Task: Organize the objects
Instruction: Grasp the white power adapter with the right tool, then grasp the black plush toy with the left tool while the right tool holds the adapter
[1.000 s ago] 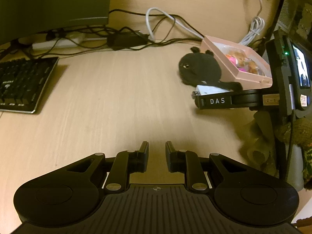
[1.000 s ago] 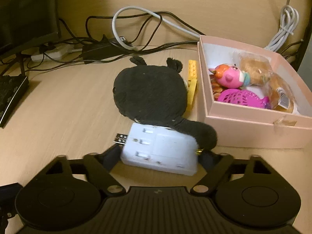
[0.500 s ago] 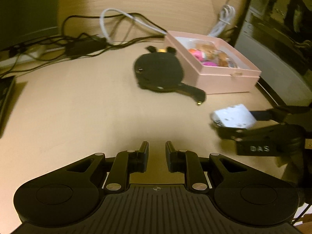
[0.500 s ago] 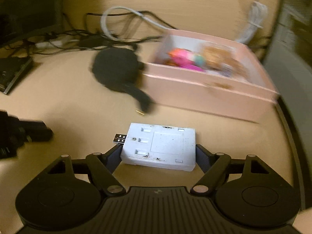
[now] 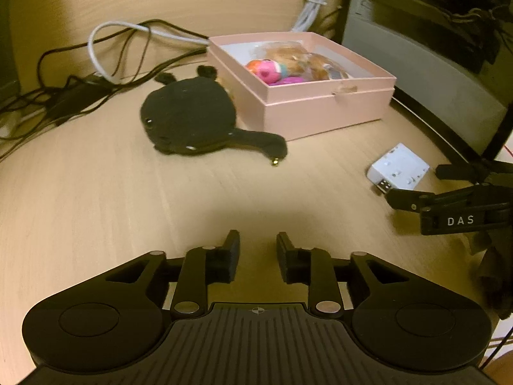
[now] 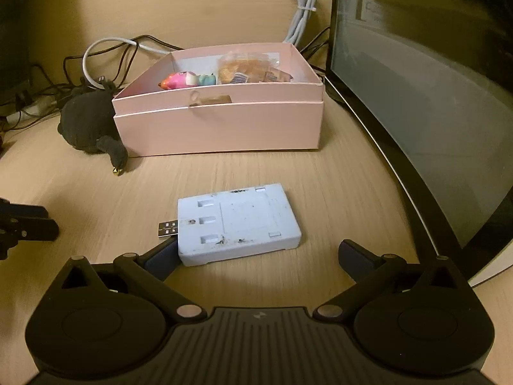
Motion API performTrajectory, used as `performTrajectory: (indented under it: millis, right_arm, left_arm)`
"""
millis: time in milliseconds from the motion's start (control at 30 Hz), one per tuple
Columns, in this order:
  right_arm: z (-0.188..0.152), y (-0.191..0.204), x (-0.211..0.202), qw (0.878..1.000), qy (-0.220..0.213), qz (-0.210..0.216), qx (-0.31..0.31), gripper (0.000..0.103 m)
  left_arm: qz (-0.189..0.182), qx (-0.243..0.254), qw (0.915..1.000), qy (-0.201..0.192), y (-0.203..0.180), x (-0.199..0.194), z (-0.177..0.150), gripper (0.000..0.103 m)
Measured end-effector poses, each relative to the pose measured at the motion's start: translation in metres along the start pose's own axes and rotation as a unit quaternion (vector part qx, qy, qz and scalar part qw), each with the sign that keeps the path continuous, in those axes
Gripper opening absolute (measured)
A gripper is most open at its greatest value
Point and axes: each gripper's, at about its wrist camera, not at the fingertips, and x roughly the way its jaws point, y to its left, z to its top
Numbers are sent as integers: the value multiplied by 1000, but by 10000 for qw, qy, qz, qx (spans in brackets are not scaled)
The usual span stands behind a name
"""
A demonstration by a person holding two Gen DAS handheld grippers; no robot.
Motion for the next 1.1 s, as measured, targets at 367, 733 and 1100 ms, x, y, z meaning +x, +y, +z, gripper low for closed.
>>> performTrajectory:
  millis: [367,733,1100]
  right_arm:
    - [-1,1,-2,10000,-36,-2,9,103]
    - [-1,2,-3,10000,-31,1,7,103]
    - [-1,1,-4,10000,-25,-6,12,103]
  left_arm:
    - [-281,706,9969,223,-28,11,0,93]
    - [-57,1130,9920,-564,6,-16,50,87]
    - [186,2363,9715,55,38,55,115,88]
